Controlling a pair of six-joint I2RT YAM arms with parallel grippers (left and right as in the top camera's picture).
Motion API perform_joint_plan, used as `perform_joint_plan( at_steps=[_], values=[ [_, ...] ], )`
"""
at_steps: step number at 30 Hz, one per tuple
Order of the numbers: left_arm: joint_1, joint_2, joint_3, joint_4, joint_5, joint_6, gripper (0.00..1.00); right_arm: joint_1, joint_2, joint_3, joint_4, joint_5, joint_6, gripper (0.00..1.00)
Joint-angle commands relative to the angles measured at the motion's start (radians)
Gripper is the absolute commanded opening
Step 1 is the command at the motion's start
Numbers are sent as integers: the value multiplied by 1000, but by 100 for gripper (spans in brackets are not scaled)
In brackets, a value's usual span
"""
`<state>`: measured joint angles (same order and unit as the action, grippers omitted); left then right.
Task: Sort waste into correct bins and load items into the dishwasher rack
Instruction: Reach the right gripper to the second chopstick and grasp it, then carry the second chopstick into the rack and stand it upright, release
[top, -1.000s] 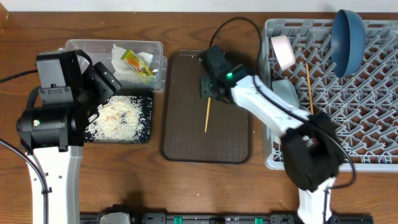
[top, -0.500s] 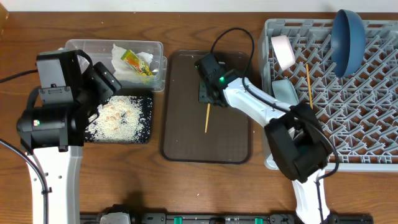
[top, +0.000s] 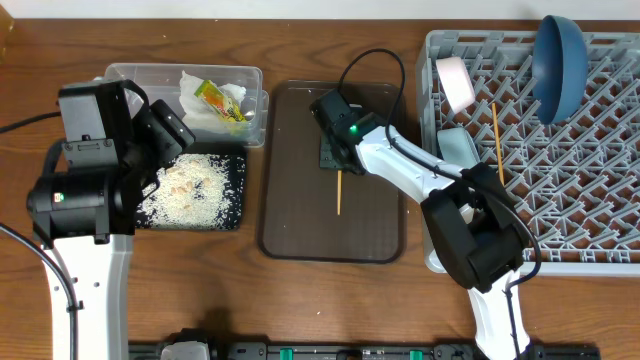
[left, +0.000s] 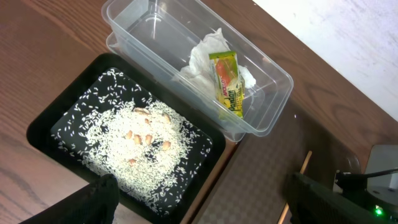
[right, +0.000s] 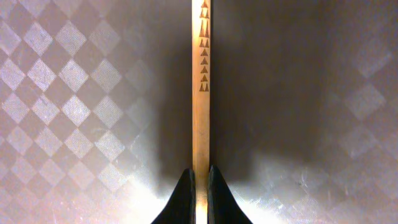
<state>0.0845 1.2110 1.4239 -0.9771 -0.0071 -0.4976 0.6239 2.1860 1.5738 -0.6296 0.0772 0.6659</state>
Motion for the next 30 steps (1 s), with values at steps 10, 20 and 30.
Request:
perform_joint_plan(
  at_steps=[10, 20, 30],
  values=[
    [5, 4, 19, -3, -12, -1, 88, -82, -48, 339, -369, -119, -290, 1],
    [5, 4, 19, -3, -12, -1, 88, -279, -222, 484, -648, -72, -515, 1],
    [5, 4, 19, -3, -12, -1, 88, -534, -233, 399, -742, 178, -552, 1]
  ],
)
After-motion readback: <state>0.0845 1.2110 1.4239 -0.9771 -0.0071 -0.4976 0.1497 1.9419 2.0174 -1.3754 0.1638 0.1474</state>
